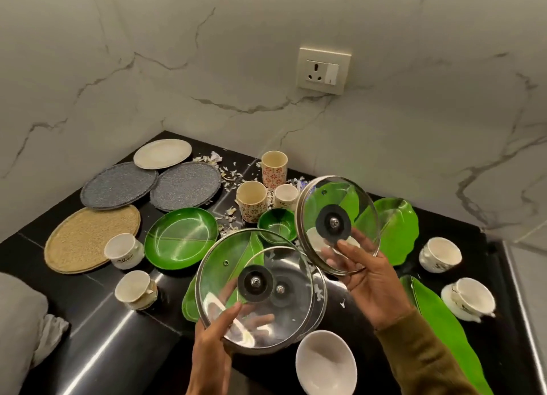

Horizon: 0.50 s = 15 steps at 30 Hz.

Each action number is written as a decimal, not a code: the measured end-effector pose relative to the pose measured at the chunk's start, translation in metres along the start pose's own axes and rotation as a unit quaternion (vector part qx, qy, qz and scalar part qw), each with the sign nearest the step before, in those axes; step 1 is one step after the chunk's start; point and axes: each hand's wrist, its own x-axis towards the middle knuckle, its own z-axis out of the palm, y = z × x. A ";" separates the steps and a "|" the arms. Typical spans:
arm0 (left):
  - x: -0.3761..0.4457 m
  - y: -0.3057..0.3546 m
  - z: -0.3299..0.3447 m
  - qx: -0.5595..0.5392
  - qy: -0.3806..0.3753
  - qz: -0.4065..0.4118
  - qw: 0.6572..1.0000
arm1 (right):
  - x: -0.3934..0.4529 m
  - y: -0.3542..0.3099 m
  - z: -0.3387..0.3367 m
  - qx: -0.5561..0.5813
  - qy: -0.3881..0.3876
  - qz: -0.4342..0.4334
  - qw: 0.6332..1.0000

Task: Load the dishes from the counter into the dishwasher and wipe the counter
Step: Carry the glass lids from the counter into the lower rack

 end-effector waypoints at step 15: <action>0.007 0.003 -0.010 0.096 -0.081 -0.031 0.992 | -0.068 0.026 -0.030 -0.179 0.139 -0.192 0.955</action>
